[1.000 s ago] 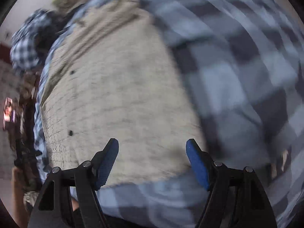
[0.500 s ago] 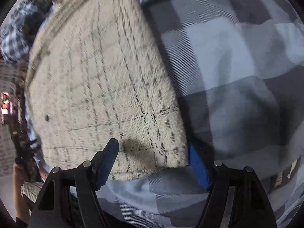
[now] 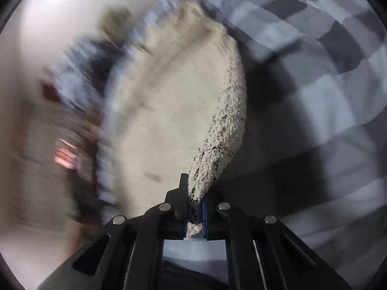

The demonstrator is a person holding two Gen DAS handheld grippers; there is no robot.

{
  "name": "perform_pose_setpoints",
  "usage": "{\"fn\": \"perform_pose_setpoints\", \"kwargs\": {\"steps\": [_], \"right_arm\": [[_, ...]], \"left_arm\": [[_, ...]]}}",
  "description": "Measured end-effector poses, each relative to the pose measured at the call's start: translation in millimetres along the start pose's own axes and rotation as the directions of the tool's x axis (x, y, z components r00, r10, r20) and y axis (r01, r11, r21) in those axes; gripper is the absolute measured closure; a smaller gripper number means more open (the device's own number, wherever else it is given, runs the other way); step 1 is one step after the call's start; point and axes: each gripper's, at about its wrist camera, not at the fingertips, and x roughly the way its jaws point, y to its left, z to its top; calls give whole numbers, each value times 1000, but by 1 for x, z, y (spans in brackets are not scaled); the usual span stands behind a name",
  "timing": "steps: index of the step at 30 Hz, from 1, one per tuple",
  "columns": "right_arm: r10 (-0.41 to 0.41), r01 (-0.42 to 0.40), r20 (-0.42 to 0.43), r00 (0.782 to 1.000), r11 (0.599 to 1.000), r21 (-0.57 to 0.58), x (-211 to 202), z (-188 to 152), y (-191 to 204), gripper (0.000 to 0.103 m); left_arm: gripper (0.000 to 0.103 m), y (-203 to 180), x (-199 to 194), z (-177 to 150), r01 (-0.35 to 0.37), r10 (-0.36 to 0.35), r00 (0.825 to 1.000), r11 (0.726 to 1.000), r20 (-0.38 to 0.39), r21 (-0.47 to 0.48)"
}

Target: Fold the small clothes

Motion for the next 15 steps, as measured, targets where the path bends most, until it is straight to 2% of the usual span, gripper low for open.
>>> {"fn": "perform_pose_setpoints", "kwargs": {"steps": [2,4,7,9,12,13,15], "right_arm": [[175,-181,89,981,981,69,-13,-7,9,98],[311,-329,179,934,940,85,-25,-18,20,98],[448,-481,252,858,872,87,-37,-37,35,98],[514,-550,268,815,831,79,-42,-48,47,98],[584,-616,267,767,787,48,-62,-65,67,98],[594,-623,264,760,781,35,-69,-70,73,98],[608,-631,257,751,776,10,-97,-84,77,98]], "left_arm": [[98,0,-29,-6,83,-80,995,996,65,-35],[98,-3,-52,-14,157,-149,980,986,131,-53],[99,-1,-81,-25,250,-229,950,965,213,-78],[99,-5,-101,-34,295,-270,929,953,253,-64],[99,-21,-128,-51,335,-312,904,942,292,-31],[99,-27,-132,-55,344,-321,897,939,303,-22],[99,-30,-164,-84,383,-360,873,924,328,-3]]}}
